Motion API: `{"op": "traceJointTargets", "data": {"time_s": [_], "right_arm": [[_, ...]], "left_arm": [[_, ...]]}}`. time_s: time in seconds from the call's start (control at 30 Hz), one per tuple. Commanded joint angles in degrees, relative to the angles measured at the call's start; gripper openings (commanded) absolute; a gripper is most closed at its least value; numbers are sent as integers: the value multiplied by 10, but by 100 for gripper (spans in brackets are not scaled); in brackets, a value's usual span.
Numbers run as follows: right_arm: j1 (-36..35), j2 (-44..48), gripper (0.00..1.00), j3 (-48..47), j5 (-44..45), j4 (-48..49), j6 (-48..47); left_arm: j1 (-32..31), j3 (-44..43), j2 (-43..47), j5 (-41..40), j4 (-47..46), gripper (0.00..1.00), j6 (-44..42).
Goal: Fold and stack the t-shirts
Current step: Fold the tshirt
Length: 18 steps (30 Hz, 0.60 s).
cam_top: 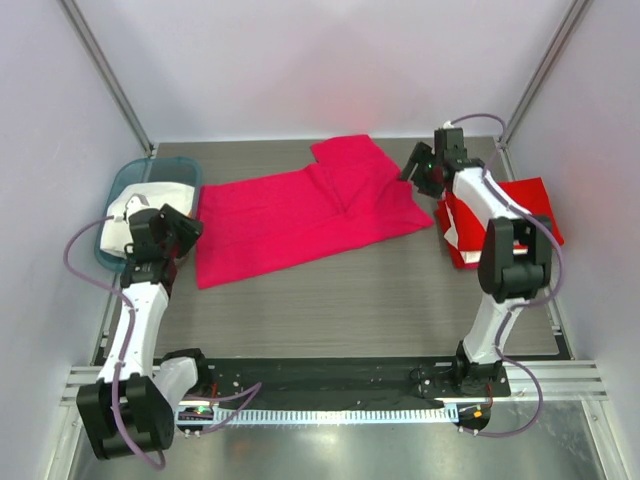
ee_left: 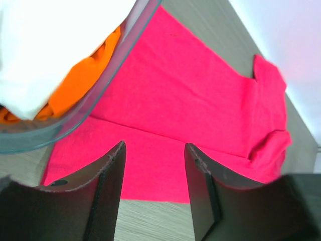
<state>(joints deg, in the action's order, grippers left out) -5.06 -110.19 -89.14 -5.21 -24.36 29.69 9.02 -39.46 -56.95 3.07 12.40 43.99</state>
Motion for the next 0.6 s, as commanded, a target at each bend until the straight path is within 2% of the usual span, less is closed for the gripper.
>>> {"op": "traceJointTargets", "data": {"time_s": [0.0, 0.03, 0.07, 0.17, 0.37, 0.57], "right_arm": [[-8, 147, 70, 110, 38, 101, 49], [-8, 164, 70, 137, 45, 124, 56], [-8, 182, 70, 189, 49, 135, 69], [-7, 240, 63, 285, 71, 185, 98], [-15, 293, 59, 418, 115, 260, 154], [-39, 283, 62, 469, 212, 298, 211]], "left_arm": [[1, -22, 36, -24, 84, 52, -5], [1, -22, 44, -25, 102, 60, 11], [1, -17, 51, -44, 127, 72, 39], [1, 5, 70, -49, 159, 86, 104], [1, 85, 87, 6, 131, 83, 163], [0, 131, 105, 16, 99, 81, 195]]}}
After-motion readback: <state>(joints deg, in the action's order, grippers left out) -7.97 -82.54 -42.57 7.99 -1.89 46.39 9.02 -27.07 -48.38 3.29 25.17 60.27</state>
